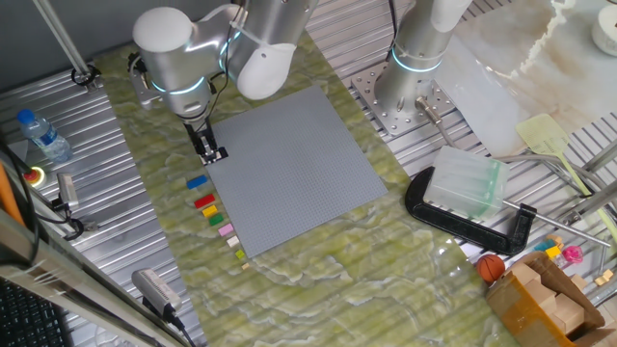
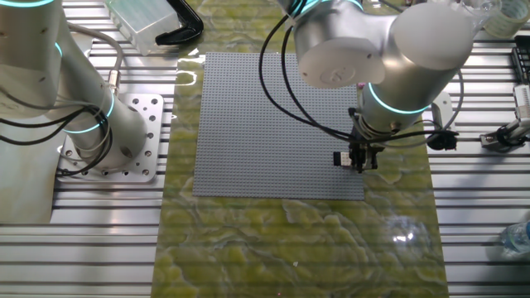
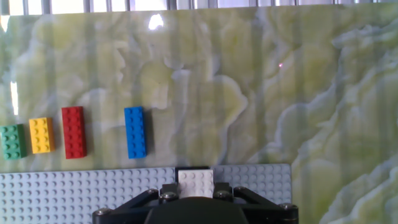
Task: Build with small Lego blocks
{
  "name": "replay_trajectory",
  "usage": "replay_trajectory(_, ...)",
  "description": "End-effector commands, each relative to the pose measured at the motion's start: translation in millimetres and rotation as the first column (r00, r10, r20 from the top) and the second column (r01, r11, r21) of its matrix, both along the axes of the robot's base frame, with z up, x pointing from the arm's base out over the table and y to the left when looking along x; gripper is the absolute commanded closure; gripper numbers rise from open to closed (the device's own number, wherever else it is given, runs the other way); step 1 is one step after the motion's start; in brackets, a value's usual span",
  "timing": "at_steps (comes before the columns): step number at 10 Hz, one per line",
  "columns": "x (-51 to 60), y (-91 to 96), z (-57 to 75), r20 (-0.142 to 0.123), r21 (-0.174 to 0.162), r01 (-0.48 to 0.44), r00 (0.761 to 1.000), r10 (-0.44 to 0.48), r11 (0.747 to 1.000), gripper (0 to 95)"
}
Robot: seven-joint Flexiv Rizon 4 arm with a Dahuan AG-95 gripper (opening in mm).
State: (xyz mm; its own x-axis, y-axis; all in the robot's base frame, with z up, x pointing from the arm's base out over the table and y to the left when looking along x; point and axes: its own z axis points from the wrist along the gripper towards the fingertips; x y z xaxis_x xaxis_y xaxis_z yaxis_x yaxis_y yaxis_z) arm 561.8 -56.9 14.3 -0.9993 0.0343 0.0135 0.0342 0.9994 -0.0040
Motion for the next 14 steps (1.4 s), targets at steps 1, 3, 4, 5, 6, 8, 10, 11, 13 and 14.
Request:
replay_trajectory(1, -0.4, 1.2, 2.0, -0.003, 0.001, -0.002, 1.000, 0.002, 1.000, 95.0)
replay_trajectory(3, 0.1, 3.5, 0.2, -0.004, 0.001, 0.000, 1.000, 0.000, 1.000, 95.0)
replay_trajectory(4, 0.4, 3.9, -0.7, -0.004, 0.001, 0.000, 1.000, 0.000, 1.000, 95.0)
replay_trajectory(5, 0.4, 3.9, -1.1, -0.012, -0.001, 0.000, 1.000, 0.000, 1.000, 95.0)
replay_trajectory(6, 0.3, 4.0, -0.7, -0.015, -0.003, 0.000, 1.000, 0.000, 1.000, 95.0)
replay_trajectory(8, 0.3, 4.0, -0.7, -0.018, -0.003, 0.002, 1.000, -0.002, 1.000, 95.0)
replay_trajectory(10, 0.2, 3.8, -1.2, -0.028, -0.006, 0.002, 1.000, -0.003, 1.000, 95.0)
replay_trajectory(11, 0.2, 3.8, -1.2, -0.029, -0.006, 0.002, 1.000, -0.002, 1.000, 95.0)
replay_trajectory(13, 0.1, 3.8, -1.3, -0.037, -0.008, 0.003, 0.999, -0.003, 1.000, 95.0)
replay_trajectory(14, 0.0, 3.8, -1.1, -0.043, -0.010, 0.004, 0.999, -0.004, 1.000, 95.0)
